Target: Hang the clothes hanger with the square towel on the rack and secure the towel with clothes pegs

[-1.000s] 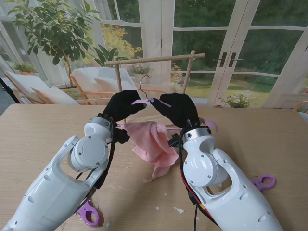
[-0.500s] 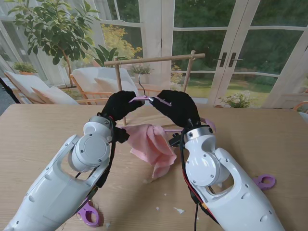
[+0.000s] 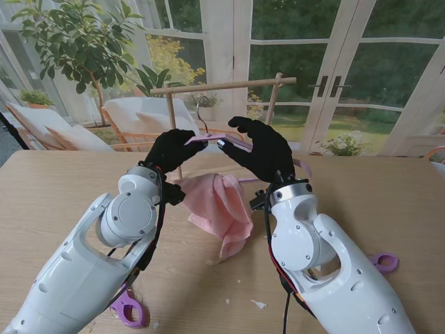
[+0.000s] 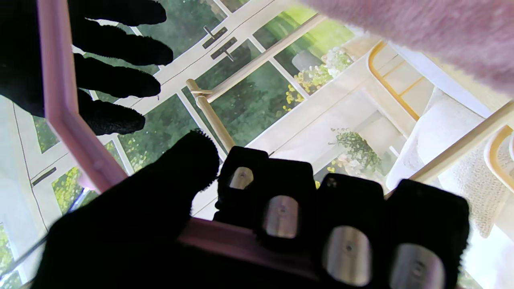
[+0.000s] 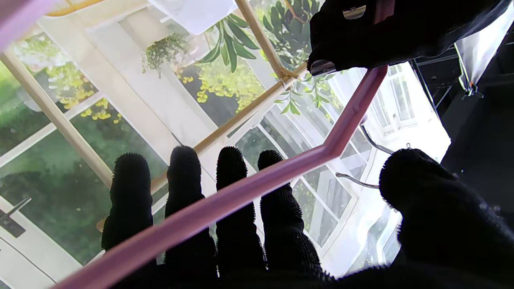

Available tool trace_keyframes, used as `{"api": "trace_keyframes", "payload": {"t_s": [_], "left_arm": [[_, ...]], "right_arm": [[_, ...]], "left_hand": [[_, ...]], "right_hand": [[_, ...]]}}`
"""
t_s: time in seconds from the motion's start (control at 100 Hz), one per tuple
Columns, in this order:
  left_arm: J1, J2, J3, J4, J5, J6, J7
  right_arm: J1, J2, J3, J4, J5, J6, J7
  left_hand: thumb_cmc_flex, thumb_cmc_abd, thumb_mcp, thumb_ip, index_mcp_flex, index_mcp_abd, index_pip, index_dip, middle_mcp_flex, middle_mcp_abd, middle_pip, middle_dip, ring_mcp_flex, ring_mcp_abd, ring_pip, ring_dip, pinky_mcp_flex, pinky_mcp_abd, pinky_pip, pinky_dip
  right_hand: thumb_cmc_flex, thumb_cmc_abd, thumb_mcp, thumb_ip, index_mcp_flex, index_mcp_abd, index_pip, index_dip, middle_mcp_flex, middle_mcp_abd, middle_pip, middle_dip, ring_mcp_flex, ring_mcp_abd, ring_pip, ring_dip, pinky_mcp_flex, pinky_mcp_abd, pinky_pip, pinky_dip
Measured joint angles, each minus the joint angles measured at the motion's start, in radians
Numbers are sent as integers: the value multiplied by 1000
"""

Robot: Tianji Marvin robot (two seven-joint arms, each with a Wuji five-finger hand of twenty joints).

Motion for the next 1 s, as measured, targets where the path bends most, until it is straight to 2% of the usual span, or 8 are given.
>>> {"api": "trace_keyframes", "payload": {"t_s": [0.13,0.29,0.44,0.49,0.55,0.61,0.73,1.0], "left_arm": [[-2,4,2,4,29,-1,-5],[-1,8,4,-6,47,30,-19],[-1,16,7,-25,70,74,-49],[-1,17,7,-28,72,81,-53],[-1,18,8,-30,73,86,-51],[-1,17,11,-31,68,93,-44],[-6,10,17,-31,37,111,-15],[-45,-4,34,-33,21,159,-5]], "right_arm": [[1,-1,3,3,5,-3,-6],[-4,-1,11,1,15,-12,-12],[-13,-4,10,-2,-53,-4,-80],[-22,-6,15,-8,-78,-2,-96],[-42,-7,28,-27,-83,-8,-102],[-72,-7,46,-52,-92,-27,-103],[-133,3,64,-93,-162,-50,-103],[-215,28,52,-114,-218,-101,-91]], "left_hand": [[-7,10,-1,0,0,-2,0,0,0,-2,0,2,0,0,4,-8,0,0,0,1],[-7,12,-4,0,0,-3,0,1,0,-3,0,10,0,-1,9,-9,2,-1,0,1],[-7,38,-26,0,0,-4,0,1,0,-4,0,11,0,-2,9,-10,3,-4,0,1],[-7,47,-35,0,0,-4,0,1,0,-4,0,11,0,-2,10,-10,3,-5,0,1],[-7,58,-37,0,0,-4,0,1,0,-5,0,12,0,-2,11,-10,4,-6,0,1],[-7,61,-46,0,0,-4,0,1,0,-5,0,12,0,-3,11,-10,5,-9,0,1],[-6,72,-64,0,-3,-5,0,1,0,-6,0,12,0,-4,11,-10,5,-13,0,1],[9,82,-83,1,-7,-7,2,1,0,-9,0,12,0,-10,11,-10,5,-15,0,1]], "right_hand": [[0,0,0,0,-35,0,-16,-24,-45,0,-38,-21,-49,-22,-75,-55,-39,-12,-131,0],[3,0,0,0,-49,1,-16,-26,-57,0,-44,-22,-62,-34,-91,-71,-50,-21,-179,0],[104,-1,-22,0,-49,1,-8,-34,-57,0,-43,-22,-73,-35,-78,-71,-50,-20,-191,0],[152,-14,-25,41,-47,1,2,-36,-56,0,-36,-22,-73,-35,-53,-71,-41,-19,-191,0],[199,-30,-4,46,-32,1,14,-38,-55,0,-24,-17,-72,-35,-17,-51,-27,-17,-157,0],[216,-65,128,93,-20,0,30,-45,-47,0,-11,-11,-70,-29,15,-34,-12,-7,-110,0],[216,-97,308,93,-7,-2,52,-49,-13,-7,19,0,-22,-23,74,3,15,-7,-6,0],[228,-98,302,93,68,-60,130,7,40,-9,118,85,55,12,241,90,113,-21,261,0]]}}
